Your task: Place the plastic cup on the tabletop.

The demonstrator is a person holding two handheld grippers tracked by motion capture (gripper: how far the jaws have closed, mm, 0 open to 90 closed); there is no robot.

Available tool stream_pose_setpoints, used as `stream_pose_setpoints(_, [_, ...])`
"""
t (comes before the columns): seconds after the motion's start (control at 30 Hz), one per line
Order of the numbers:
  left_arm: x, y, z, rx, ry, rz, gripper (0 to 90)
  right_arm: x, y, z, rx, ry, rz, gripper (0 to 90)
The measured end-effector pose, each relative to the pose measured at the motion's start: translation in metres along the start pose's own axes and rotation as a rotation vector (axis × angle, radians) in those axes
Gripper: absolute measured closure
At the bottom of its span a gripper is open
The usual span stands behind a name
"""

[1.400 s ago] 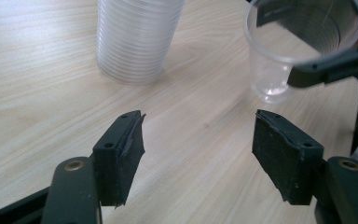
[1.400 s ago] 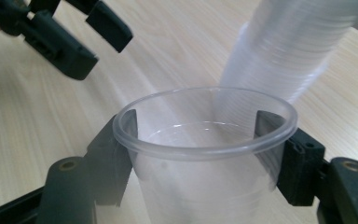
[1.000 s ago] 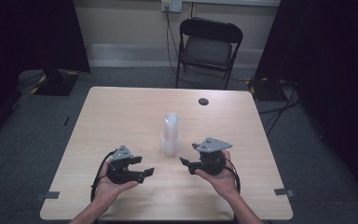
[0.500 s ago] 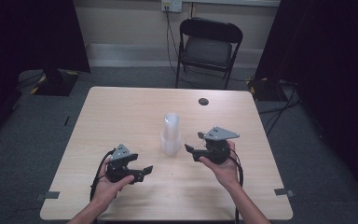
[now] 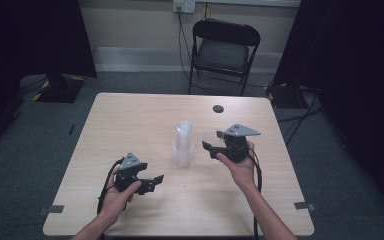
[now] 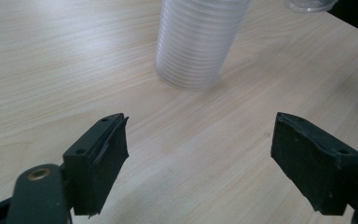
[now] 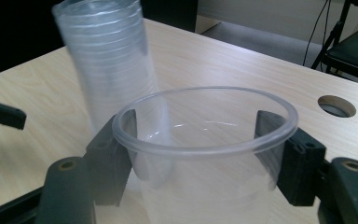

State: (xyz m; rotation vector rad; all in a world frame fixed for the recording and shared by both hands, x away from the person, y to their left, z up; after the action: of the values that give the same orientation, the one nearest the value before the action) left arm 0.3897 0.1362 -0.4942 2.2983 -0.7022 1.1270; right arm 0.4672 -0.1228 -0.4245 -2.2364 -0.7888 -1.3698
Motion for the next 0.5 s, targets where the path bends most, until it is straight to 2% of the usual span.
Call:
stream_pose_setpoints(0.3, [-0.003, -0.001, 0.001, 0.014, -0.01, 0.005, 18.8, 0.005, 0.021, 0.017, -0.03, 0.011, 0.075, 30.1])
stream_pose_setpoints(0.5, [-0.004, 0.0, -0.002, 0.019, -0.006, 0.01, 18.8, 0.003, 0.031, 0.033, -0.059, -0.01, 0.086, 29.9])
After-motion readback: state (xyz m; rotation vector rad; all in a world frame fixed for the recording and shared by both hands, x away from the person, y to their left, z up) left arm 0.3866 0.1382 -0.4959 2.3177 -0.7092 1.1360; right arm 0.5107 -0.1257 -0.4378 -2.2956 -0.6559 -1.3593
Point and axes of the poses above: each handheld gripper's, and its own axes: z roughly forward along the jaws, x roughly out of its top, y roughly to its right, the point moved 6 cm from there along z, roughly forward along the jaws
